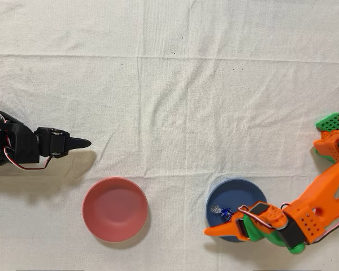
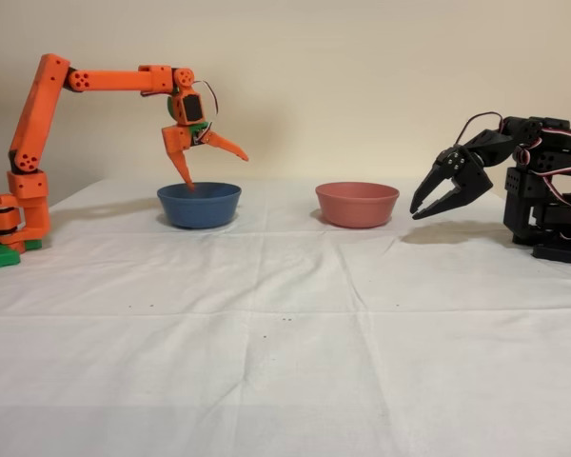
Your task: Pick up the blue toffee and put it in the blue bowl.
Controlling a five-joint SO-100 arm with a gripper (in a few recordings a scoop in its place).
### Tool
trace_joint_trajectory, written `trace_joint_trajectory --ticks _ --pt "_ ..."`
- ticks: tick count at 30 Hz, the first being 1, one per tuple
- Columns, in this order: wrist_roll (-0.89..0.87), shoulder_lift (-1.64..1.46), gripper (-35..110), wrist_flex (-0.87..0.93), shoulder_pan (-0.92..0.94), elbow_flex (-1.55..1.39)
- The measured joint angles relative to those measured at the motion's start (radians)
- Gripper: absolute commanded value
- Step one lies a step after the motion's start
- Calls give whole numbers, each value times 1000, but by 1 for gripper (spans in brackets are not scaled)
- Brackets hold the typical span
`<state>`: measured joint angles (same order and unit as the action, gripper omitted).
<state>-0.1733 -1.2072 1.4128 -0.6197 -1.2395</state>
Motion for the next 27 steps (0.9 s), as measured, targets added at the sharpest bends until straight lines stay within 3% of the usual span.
trace_joint_trajectory --ticks 3,19,27 --pt "35 -61 67 -21 23 -54" --pt "210 -454 2 -149 190 -353" --pt "290 -660 0 -318 353 -568"
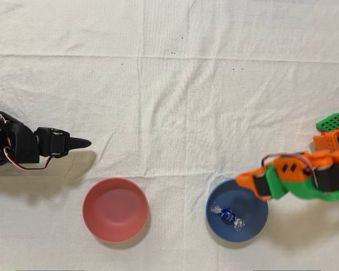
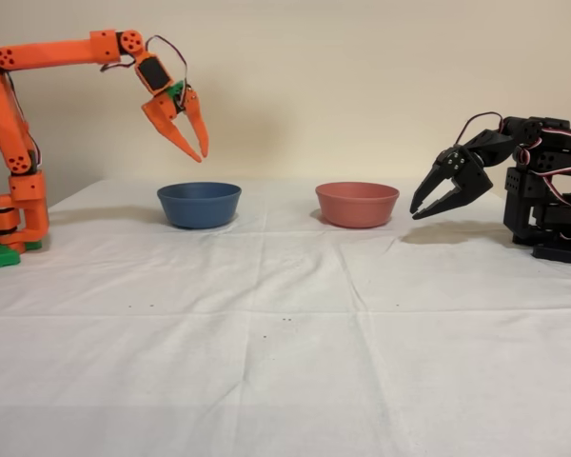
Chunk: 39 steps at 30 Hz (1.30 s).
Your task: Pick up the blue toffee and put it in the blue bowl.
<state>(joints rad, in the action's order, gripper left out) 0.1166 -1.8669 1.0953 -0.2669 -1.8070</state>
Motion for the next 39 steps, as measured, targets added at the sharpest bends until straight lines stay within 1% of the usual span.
trace_joint_trajectory --ticks 5,14,20,27,33,39 --pt "0 -152 0 -118 92 -187" --pt "2 -511 0 -206 161 -540" --pt "15 -841 0 -206 156 -807" --pt "20 -1178 0 -126 184 -1042" --pt "35 -1304 0 -112 230 -1149" --pt "37 -1387 0 -89 222 -1213"
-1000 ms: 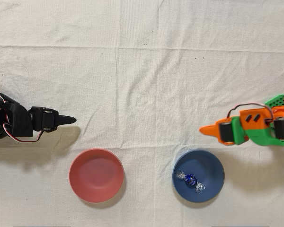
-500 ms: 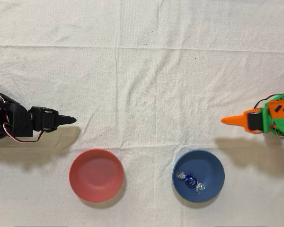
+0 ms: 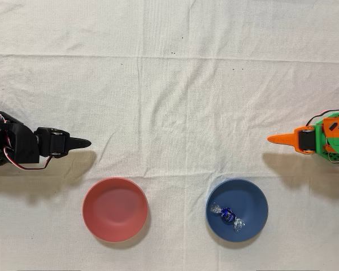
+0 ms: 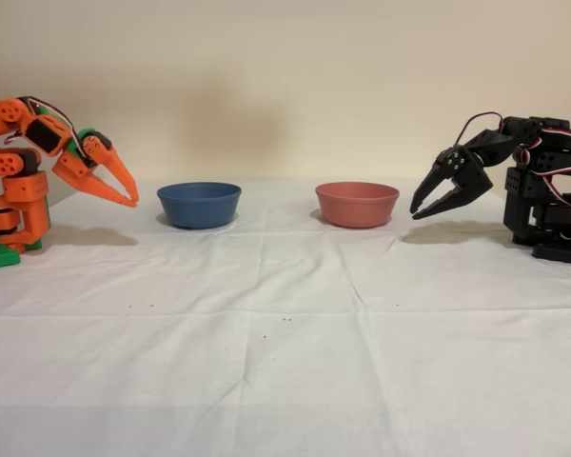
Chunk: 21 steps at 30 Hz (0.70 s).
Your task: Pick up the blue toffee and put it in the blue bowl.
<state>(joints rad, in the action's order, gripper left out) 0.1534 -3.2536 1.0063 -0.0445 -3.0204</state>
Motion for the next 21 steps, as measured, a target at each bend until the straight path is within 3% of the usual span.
trace_joint_trajectory --ticks 21 --pt "0 -9 0 89 14 -92"
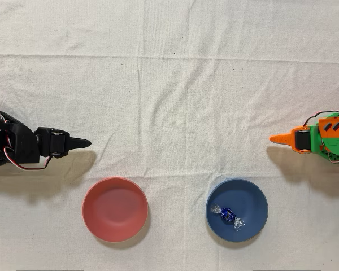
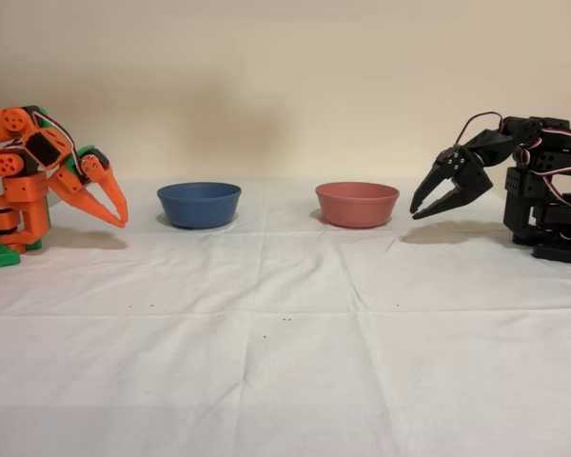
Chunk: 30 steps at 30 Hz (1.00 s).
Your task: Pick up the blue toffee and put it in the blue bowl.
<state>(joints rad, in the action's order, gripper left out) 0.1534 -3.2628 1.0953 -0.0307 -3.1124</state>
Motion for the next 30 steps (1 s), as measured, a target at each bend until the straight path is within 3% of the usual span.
trace_joint_trajectory --ticks 30 --pt "-29 -5 0 -15 44 -28"
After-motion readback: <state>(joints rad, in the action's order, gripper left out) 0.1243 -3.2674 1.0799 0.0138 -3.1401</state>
